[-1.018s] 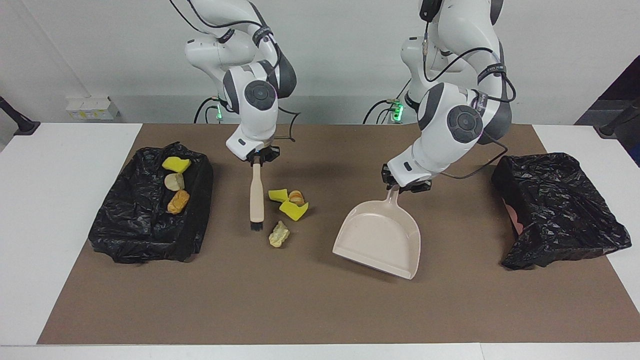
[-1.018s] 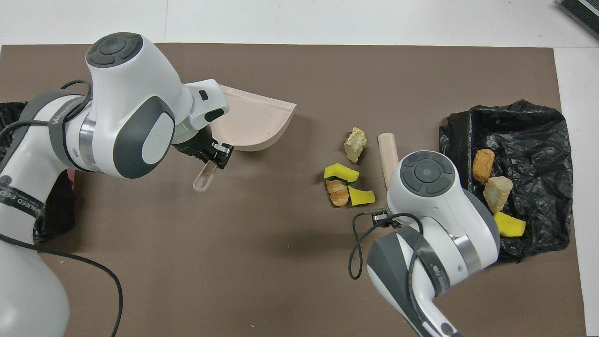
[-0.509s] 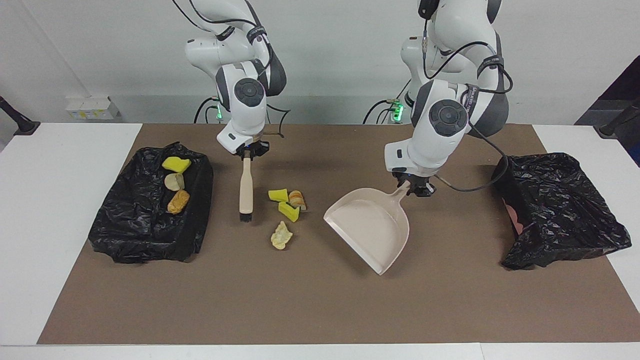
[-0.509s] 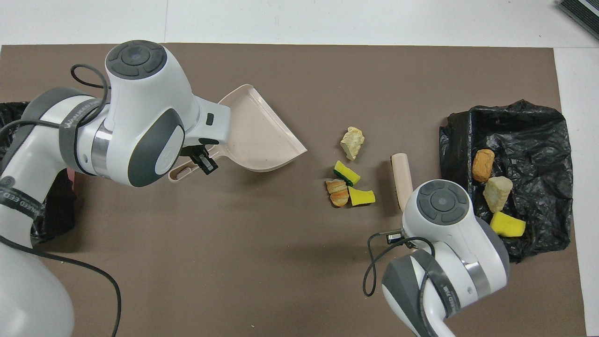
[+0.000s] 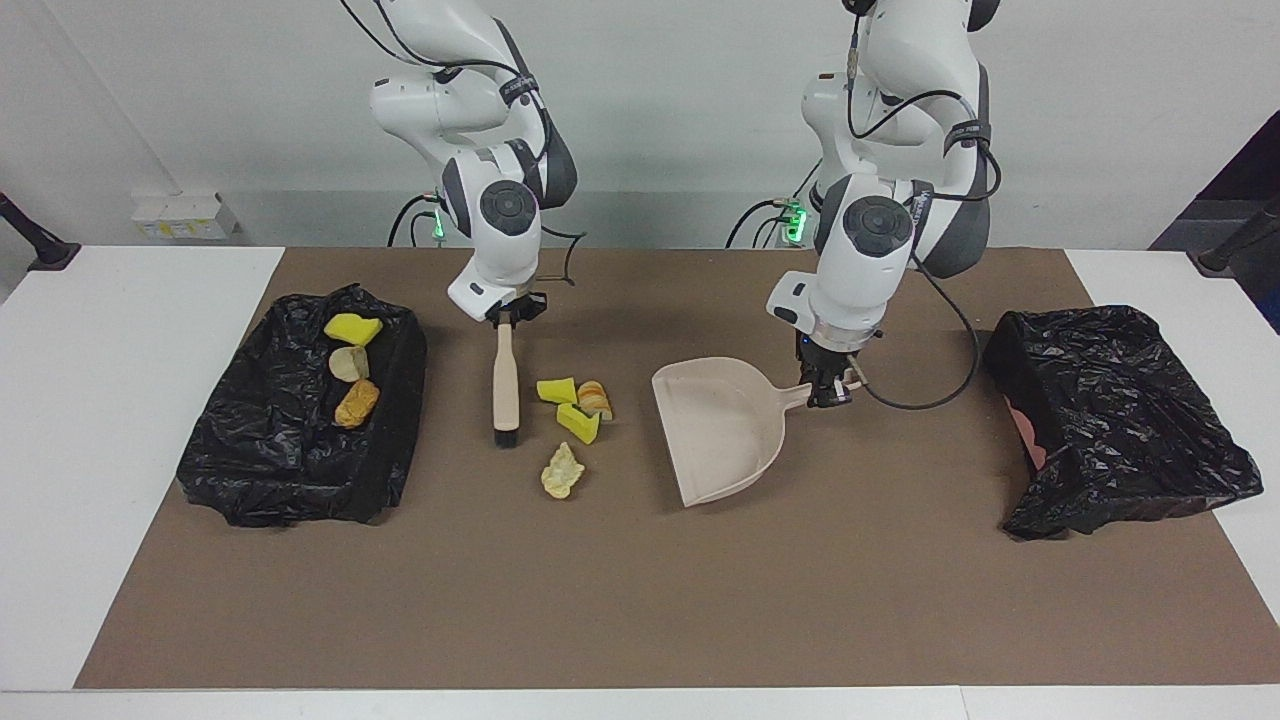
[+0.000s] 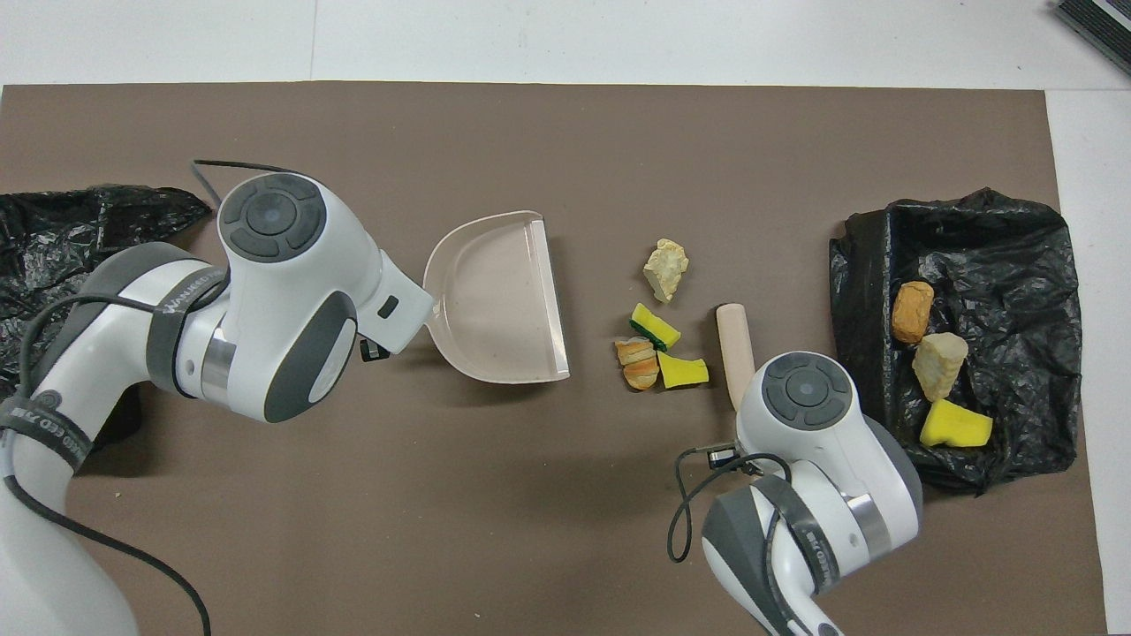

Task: Sweep and dump trash in bin
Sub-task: 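Sweep debris in with the right gripper while the left gripper holds the dustpan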

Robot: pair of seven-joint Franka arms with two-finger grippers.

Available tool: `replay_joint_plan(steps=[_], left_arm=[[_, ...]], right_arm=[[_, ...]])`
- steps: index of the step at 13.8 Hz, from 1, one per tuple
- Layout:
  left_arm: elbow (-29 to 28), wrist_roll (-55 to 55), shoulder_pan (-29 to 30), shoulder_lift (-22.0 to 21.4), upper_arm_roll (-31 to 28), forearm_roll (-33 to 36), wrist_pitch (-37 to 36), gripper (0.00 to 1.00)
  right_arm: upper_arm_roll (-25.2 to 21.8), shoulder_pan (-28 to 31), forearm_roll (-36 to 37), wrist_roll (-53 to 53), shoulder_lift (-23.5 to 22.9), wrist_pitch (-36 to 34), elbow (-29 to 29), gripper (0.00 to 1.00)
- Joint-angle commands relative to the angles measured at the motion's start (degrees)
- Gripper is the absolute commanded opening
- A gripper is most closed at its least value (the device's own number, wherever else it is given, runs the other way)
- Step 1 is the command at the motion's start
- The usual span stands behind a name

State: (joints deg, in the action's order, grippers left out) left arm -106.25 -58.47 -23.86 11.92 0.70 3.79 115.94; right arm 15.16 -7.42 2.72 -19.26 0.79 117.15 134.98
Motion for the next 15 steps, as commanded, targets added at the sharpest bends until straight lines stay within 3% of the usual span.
replay_joint_plan(steps=[1, 6, 8, 13, 15], left_arm=[[-3.5, 2.8, -4.3, -2.2, -0.8, 3.2, 0.4, 0.0], [-8.4, 9.6, -6.5, -4.8, -0.8, 6.2, -2.2, 0.0], [-9.9, 10.8, -7.2, -5.6, -0.8, 6.2, -1.6, 0.0], [-13.5, 12.9, -7.9, -7.4, -0.6, 6.2, 1.7, 0.0], [-15.0, 12.9, -7.5, -7.6, -0.6, 6.1, 4.5, 0.0]], right_arm=[[1.0, -1.2, -5.9, 2.1, -2.0, 1.4, -0.5, 0.0], [5.9, -1.2, -13.2, 3.7, -7.7, 1.7, -5.3, 0.0], [7.9, -1.3, -21.4, 5.6, -8.9, 1.3, -8.1, 0.0], [11.7, -1.3, -29.5, 6.1, -10.2, 0.7, -12.8, 0.0], [11.7, -1.3, -29.6, 4.9, -7.0, -2.3, -14.2, 0.0]])
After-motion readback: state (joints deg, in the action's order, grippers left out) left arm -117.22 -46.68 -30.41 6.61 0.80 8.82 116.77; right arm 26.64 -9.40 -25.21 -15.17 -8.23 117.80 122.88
